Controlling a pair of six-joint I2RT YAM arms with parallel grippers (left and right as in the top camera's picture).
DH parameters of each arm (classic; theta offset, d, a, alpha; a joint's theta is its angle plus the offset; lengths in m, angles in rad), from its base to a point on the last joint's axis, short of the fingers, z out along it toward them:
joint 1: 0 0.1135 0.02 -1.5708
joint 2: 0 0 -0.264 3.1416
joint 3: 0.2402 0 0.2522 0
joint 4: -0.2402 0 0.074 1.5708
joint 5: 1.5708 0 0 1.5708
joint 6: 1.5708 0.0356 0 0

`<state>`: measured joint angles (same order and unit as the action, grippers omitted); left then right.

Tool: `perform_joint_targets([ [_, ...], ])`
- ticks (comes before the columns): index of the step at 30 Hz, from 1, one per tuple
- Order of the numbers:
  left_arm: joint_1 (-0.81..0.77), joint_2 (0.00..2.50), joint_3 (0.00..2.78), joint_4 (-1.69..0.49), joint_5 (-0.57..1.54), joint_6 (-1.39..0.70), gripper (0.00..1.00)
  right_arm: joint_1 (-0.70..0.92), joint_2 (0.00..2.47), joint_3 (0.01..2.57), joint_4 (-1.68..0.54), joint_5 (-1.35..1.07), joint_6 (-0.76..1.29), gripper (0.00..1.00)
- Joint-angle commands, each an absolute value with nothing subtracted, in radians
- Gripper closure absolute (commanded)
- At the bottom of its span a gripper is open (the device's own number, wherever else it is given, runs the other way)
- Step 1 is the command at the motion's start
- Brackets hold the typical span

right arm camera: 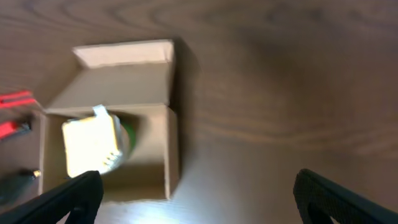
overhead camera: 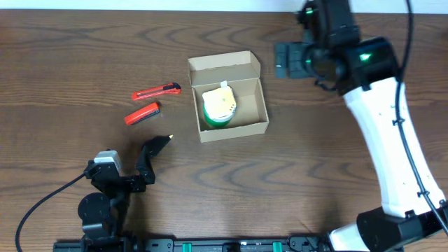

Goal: Pack container

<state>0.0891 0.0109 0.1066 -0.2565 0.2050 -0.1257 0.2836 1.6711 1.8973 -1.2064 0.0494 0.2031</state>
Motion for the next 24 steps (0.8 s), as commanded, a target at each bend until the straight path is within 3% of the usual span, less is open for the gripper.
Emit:
perform_joint_targets([
  [1,0.093,0.004,0.081,-0.261,0.187,-0.104,0.05,0.230,1.672,1.900,-1.227,-0.075,0.134,0.01],
  [17,0.092,0.007,0.098,-0.186,0.226,-0.211,0.05,0.272,1.672,1.897,-1.303,-0.087,-0.044,0.01],
  [24,0.092,0.201,0.348,-0.263,0.109,-0.134,0.05,0.272,1.672,1.878,-1.269,-0.218,-0.154,0.01],
])
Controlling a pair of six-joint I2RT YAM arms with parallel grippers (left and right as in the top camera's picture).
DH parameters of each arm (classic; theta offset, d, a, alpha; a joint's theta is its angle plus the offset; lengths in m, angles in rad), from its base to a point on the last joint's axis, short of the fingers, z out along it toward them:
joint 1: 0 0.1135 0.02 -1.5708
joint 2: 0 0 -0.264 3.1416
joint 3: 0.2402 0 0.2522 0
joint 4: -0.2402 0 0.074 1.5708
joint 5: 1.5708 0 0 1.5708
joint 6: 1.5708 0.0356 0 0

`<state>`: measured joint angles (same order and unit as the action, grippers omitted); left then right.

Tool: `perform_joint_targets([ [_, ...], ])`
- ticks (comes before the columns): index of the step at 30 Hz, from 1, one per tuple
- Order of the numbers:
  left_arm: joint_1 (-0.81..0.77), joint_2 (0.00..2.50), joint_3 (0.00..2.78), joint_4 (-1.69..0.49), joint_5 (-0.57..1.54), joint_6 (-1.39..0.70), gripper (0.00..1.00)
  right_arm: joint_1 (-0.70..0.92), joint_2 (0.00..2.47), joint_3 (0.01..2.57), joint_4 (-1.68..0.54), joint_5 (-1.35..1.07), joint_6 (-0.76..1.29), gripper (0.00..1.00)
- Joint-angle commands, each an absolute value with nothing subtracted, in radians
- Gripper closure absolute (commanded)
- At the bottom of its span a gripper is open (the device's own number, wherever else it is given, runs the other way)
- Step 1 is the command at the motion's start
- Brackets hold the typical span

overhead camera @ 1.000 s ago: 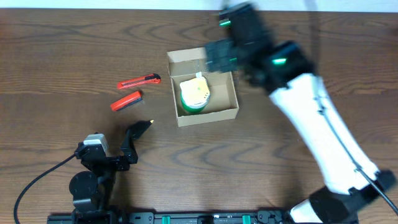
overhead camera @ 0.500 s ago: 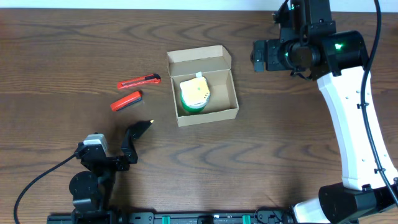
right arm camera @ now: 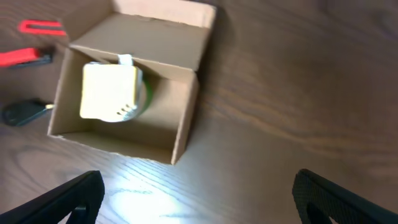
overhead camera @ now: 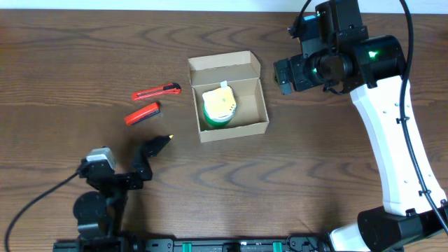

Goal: Pack container

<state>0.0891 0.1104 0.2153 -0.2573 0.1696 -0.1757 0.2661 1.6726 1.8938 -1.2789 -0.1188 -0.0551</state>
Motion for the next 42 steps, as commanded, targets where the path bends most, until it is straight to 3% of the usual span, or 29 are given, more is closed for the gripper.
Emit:
perform_joint_targets([
  [1,0.092,0.256,0.395,-0.278,0.107,-0.128,0.05,0.271,1.672,1.870,-1.261,-0.234,-0.164,0.01],
  [11,0.091,0.950,1.016,-0.610,0.102,-0.066,0.05,0.265,1.644,1.824,-1.350,-0.286,-0.273,0.01],
  [16,0.091,1.157,1.183,-0.600,0.129,-0.048,0.05,0.253,1.567,1.810,-1.373,-0.295,-0.316,0.01],
  [25,0.091,1.289,1.200,-0.478,0.247,-0.047,0.05,0.241,1.424,1.601,-1.292,-0.296,-0.340,0.01],
  [32,0.091,1.359,1.201,-0.499,0.266,0.032,0.05,0.241,1.399,1.599,-1.295,-0.277,-0.341,0.01],
  [42,0.088,1.417,1.201,-0.641,0.194,0.368,0.05,0.241,1.400,1.599,-1.295,-0.264,-0.341,0.01],
])
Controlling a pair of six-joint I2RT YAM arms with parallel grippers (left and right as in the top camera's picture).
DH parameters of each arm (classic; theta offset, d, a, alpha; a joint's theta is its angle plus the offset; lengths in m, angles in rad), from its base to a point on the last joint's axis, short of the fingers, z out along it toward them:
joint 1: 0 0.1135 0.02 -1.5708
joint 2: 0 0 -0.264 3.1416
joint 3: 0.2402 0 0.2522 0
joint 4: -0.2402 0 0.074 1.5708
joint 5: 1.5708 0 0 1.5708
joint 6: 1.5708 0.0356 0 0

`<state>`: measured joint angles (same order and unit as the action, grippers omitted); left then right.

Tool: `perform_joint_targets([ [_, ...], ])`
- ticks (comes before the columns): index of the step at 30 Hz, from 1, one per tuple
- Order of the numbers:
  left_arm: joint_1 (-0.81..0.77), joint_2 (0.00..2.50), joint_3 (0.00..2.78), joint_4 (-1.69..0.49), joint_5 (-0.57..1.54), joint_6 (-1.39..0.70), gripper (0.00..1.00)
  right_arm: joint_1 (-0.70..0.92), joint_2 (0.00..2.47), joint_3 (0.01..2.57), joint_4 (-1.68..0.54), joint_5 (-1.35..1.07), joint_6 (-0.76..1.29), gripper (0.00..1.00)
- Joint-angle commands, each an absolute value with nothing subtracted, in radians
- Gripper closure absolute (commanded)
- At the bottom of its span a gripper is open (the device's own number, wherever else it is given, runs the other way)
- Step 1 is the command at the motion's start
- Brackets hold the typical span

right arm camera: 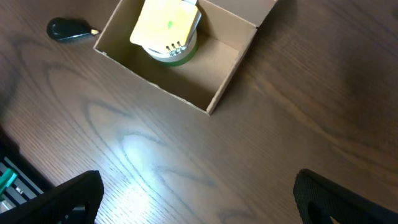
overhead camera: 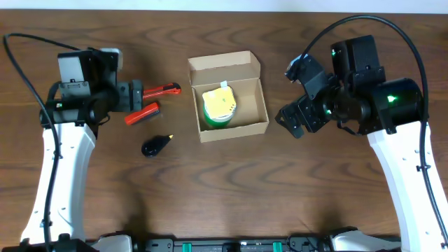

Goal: Pack container

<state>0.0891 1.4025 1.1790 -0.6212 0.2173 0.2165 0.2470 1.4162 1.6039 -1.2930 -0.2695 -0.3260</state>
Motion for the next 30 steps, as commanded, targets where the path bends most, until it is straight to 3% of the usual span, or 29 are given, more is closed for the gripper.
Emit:
perform_joint_targets([
  [1,0.083,1.429,1.201,-0.649,0.187,0.385,0.05,0.241,1.400,1.599,-1.295,-0.264,-0.341,0.01],
  [8,0.009,1.545,1.201,-0.657,0.044,0.458,0.05,0.241,1.400,1.599,-1.295,-0.264,-0.341,0.01],
  [29,-0.027,1.868,1.201,-0.522,0.019,0.524,0.00,0.241,1.400,1.599,-1.295,-0.264,-0.341,0.01],
  [30,-0.027,1.876,1.201,-0.518,0.019,0.524,0.05,0.241,1.400,1.599,-1.295,-0.264,-0.341,0.01],
])
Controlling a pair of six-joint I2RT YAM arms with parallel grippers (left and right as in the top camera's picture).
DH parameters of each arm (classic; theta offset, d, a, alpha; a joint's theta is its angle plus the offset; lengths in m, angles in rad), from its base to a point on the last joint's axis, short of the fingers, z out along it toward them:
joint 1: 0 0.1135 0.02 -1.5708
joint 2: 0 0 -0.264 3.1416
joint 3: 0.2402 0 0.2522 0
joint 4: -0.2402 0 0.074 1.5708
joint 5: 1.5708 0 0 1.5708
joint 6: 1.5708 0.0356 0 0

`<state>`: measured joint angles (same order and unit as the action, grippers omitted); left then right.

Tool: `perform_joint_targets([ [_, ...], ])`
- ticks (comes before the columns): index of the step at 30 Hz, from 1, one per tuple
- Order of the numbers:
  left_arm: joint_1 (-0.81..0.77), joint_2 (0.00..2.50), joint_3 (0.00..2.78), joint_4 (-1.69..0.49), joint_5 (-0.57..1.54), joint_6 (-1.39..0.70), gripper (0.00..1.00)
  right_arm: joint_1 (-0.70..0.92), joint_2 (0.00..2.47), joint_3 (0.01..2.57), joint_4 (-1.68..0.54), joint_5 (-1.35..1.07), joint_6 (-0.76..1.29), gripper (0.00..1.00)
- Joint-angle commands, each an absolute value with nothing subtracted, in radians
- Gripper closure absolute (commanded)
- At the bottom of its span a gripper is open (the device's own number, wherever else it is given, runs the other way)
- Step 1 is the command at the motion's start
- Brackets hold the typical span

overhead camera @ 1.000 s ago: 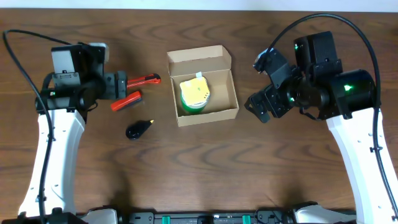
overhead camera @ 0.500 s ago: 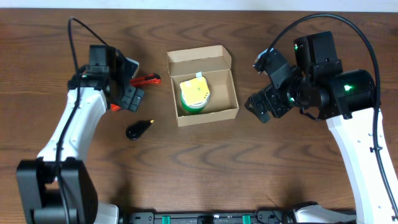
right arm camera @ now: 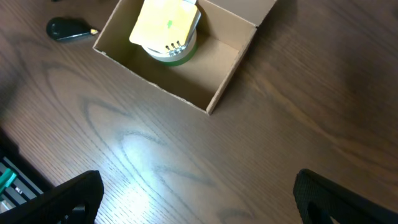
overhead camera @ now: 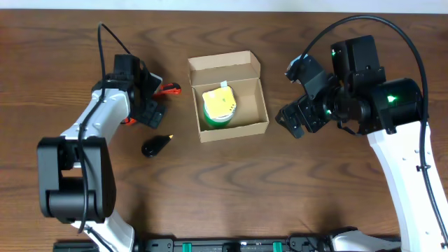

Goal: Pack container

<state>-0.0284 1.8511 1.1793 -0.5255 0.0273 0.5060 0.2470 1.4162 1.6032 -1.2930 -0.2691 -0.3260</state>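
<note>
An open cardboard box (overhead camera: 260, 98) stands mid-table with a green tub with a yellow lid (overhead camera: 219, 106) inside; the right wrist view shows the box (right arm camera: 233, 59) and the tub (right arm camera: 166, 26) too. A red box cutter (overhead camera: 169, 89) lies left of the box, and a shorter red object (overhead camera: 128, 121) is mostly hidden under my left gripper (overhead camera: 154, 98). That gripper hangs over both with its fingers apart. A black object (overhead camera: 155, 145) lies nearer the front. My right gripper (overhead camera: 292, 120) (right arm camera: 199, 205) is open and holds nothing, right of the box.
In the right wrist view the black object (right arm camera: 69, 28) shows at the top left. Bare wooden tabletop (overhead camera: 224, 189) runs in front of the box. The arm bases sit at the front edge.
My left gripper has shifted a little to the right and now covers the red objects, and the left arm's pose has changed. The right arm and the box have not moved.
At first my left arm sat folded at the front edge and my right gripper hung behind the box's right side. The right gripper then came nearer along the box's right. By 1.0 s ago the left gripper was by the red objects; now it is over them.
</note>
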Motion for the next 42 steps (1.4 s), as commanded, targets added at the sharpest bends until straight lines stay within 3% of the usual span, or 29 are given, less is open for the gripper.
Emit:
perform_joint_targets([
  [1,-0.027,1.881,1.201,-0.517,0.019,0.524,0.07,0.241,1.400,1.599,-1.295,-0.264,-0.341,0.01],
  [17,-0.027,1.942,1.201,-0.519,0.026,0.524,0.25,0.241,1.400,1.599,-1.295,-0.264,-0.341,0.01],
  [21,-0.027,1.949,1.201,-0.519,0.026,0.523,0.35,0.241,1.400,1.599,-1.295,-0.264,-0.341,0.01],
  [26,-0.027,1.950,1.201,-0.517,0.026,0.513,0.56,0.241,1.400,1.599,-1.295,-0.264,-0.341,0.01],
  [42,-0.027,1.946,1.254,-0.536,0.026,0.285,0.94,0.241,1.400,1.599,-1.295,-0.264,-0.341,0.01],
])
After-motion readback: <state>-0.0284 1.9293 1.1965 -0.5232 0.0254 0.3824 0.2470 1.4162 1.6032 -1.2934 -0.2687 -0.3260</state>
